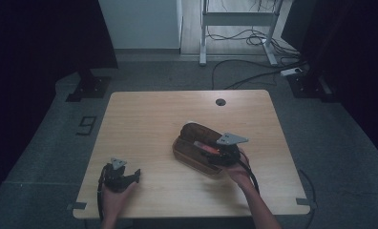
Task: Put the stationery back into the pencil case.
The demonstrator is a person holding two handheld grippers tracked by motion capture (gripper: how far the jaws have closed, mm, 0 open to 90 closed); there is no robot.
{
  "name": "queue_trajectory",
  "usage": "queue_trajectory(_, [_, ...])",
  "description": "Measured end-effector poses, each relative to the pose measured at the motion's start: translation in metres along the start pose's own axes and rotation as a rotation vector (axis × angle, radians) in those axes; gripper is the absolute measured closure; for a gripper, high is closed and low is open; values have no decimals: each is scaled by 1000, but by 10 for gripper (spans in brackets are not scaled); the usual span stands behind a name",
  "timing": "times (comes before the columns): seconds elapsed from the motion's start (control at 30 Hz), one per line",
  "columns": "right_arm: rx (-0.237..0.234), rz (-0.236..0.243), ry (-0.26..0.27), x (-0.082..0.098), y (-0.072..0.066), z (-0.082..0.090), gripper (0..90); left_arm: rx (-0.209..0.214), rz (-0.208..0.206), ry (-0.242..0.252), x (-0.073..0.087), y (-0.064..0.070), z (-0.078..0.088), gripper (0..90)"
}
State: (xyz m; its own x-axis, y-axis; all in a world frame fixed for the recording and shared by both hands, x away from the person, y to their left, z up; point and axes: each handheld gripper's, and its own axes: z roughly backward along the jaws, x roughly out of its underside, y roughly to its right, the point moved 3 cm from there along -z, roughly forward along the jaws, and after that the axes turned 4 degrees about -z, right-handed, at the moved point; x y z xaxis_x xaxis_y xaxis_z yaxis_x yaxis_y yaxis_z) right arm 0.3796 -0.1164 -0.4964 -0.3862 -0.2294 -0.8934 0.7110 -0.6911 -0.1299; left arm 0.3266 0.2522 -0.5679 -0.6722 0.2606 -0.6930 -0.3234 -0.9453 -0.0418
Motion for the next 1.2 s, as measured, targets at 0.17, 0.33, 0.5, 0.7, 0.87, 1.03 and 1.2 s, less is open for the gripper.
queue_trajectory(0.17, [19,-1,14,-1,-1,4,387,0,0,0,0,0,0,194])
queue_trajectory(0.33, [28,-6,9,0,1,9,383,0,0,0,0,0,0,194])
queue_trajectory(0.5, [33,-18,12,2,2,15,380,0,0,0,0,0,0,194])
queue_trajectory(0.7, [42,-42,4,11,6,28,377,0,3,2,0,0,0,195])
queue_trajectory(0.87, [66,-71,27,15,13,43,377,0,0,0,0,0,0,195])
queue_trajectory(1.03, [101,-86,36,25,21,58,377,0,1,0,0,0,0,194])
queue_trajectory(1.2, [145,-115,22,46,34,74,378,0,1,0,0,0,0,195])
